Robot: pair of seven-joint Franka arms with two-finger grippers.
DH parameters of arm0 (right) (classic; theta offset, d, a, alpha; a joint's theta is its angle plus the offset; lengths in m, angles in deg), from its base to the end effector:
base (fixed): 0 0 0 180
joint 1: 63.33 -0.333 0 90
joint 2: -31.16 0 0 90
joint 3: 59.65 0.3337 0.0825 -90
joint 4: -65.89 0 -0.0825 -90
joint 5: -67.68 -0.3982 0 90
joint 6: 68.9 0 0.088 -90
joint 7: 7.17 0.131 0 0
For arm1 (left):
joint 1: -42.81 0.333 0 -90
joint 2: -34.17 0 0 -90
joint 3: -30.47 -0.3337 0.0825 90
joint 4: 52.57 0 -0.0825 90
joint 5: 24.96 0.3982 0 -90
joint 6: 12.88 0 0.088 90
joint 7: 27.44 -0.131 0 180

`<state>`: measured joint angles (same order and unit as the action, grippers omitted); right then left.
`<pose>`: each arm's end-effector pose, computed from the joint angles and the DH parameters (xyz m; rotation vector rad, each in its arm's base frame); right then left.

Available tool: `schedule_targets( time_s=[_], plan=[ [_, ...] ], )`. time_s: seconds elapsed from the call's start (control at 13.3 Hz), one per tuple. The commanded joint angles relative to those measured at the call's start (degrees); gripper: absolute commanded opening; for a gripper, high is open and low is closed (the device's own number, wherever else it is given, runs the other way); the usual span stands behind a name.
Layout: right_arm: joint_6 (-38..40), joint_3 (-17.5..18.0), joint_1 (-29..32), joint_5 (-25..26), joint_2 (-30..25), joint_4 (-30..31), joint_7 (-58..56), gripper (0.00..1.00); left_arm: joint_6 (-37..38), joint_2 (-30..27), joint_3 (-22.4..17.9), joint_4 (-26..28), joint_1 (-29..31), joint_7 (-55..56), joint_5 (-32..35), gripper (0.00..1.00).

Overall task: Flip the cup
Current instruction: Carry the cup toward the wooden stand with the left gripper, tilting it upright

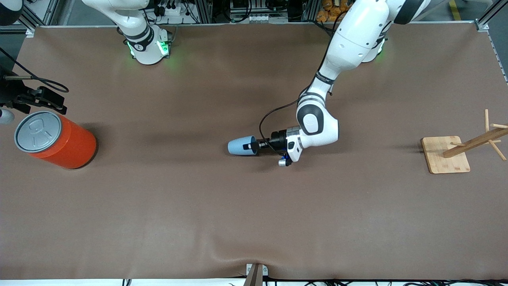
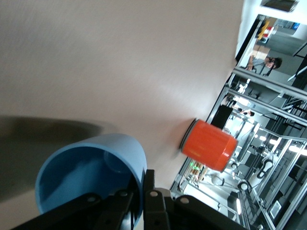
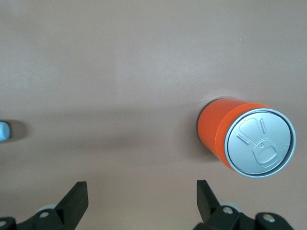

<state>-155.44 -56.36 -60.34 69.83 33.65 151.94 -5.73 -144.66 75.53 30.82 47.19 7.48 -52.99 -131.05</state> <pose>0.5763 -0.0028 0.6216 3.1054 -0.0334 -0.0533 0.5478 -0.4391 0.1587 1.9199 0.4610 -0.2329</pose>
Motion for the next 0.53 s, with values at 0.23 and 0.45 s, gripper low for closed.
schedule_targets(
  time_s=[0.23,0.45],
  plan=[
    [0.41,0.22,0.08,1.01,0.32,-0.62,-0.38,1.00,-1.29,-11.20,-8.51,-0.18,0.78,26.57,27.63,0.00],
    [0.59,0.22,-0.01,0.93,0.32,-0.62,-0.30,1.00,-0.94,-15.25,-9.05,0.18,6.38,31.78,44.42,0.00]
  ],
)
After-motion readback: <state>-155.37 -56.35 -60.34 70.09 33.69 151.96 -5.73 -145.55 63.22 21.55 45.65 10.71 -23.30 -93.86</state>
